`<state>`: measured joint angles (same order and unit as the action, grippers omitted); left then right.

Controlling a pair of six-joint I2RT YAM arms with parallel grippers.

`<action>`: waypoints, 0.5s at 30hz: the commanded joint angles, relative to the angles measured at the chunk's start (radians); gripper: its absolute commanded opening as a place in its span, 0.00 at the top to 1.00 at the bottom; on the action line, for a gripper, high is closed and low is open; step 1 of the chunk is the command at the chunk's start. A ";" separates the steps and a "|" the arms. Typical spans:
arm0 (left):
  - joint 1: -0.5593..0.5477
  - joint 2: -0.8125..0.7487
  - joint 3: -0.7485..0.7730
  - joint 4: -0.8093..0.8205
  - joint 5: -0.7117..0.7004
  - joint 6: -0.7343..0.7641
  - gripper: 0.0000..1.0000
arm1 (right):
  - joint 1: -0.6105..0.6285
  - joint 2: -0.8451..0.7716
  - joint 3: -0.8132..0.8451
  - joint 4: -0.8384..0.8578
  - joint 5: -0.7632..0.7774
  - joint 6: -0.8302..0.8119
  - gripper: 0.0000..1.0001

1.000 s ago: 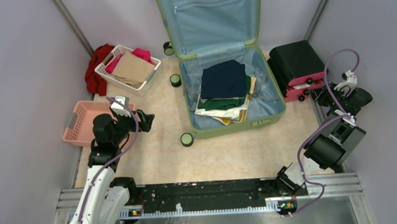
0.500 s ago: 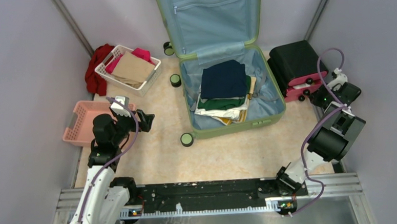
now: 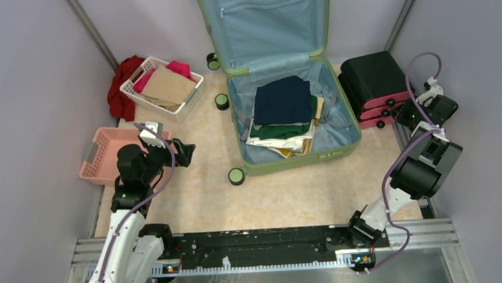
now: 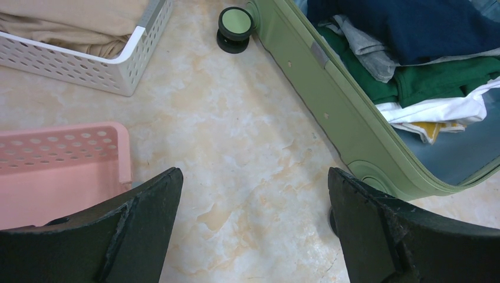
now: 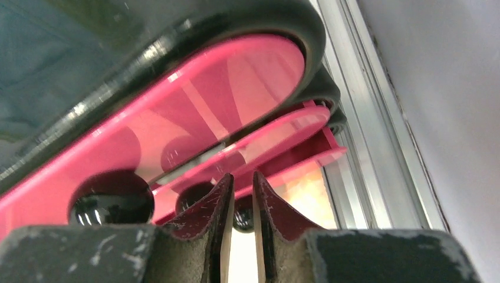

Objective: Open, take out, and arrange the luggage

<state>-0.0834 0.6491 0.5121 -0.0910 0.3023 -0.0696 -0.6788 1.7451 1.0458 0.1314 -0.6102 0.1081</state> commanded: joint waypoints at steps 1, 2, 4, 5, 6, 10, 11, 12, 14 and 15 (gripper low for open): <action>-0.004 -0.010 0.028 0.009 -0.001 0.017 0.01 | -0.020 -0.061 -0.038 0.003 -0.015 -0.045 0.81; -0.004 -0.009 0.028 0.008 0.000 0.016 0.01 | -0.025 -0.067 -0.046 -0.016 -0.015 -0.062 0.81; -0.004 -0.009 0.027 0.008 0.000 0.017 0.01 | -0.029 -0.074 -0.057 -0.052 -0.018 -0.098 0.79; -0.004 -0.012 0.027 0.008 -0.002 0.016 0.01 | -0.032 -0.074 -0.063 -0.061 -0.019 -0.103 0.76; -0.004 -0.012 0.027 0.007 -0.003 0.016 0.01 | -0.033 -0.074 -0.068 -0.066 -0.027 -0.128 0.74; -0.004 -0.010 0.028 0.010 0.002 0.015 0.01 | -0.034 -0.038 -0.052 -0.087 -0.086 -0.155 0.70; -0.004 -0.009 0.027 0.009 0.002 0.015 0.01 | -0.032 -0.021 -0.041 -0.088 -0.099 -0.149 0.70; -0.004 -0.009 0.028 0.010 0.002 0.016 0.01 | -0.029 -0.005 -0.029 -0.092 -0.108 -0.143 0.70; -0.004 -0.009 0.028 0.009 -0.001 0.016 0.01 | -0.021 0.034 0.000 -0.102 -0.116 -0.136 0.68; -0.004 -0.009 0.028 0.008 -0.002 0.016 0.01 | -0.016 0.051 0.010 -0.100 -0.116 -0.130 0.66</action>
<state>-0.0834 0.6487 0.5121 -0.0910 0.3027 -0.0696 -0.7036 1.7432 0.9867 0.0292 -0.6758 -0.0090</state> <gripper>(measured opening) 0.989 0.319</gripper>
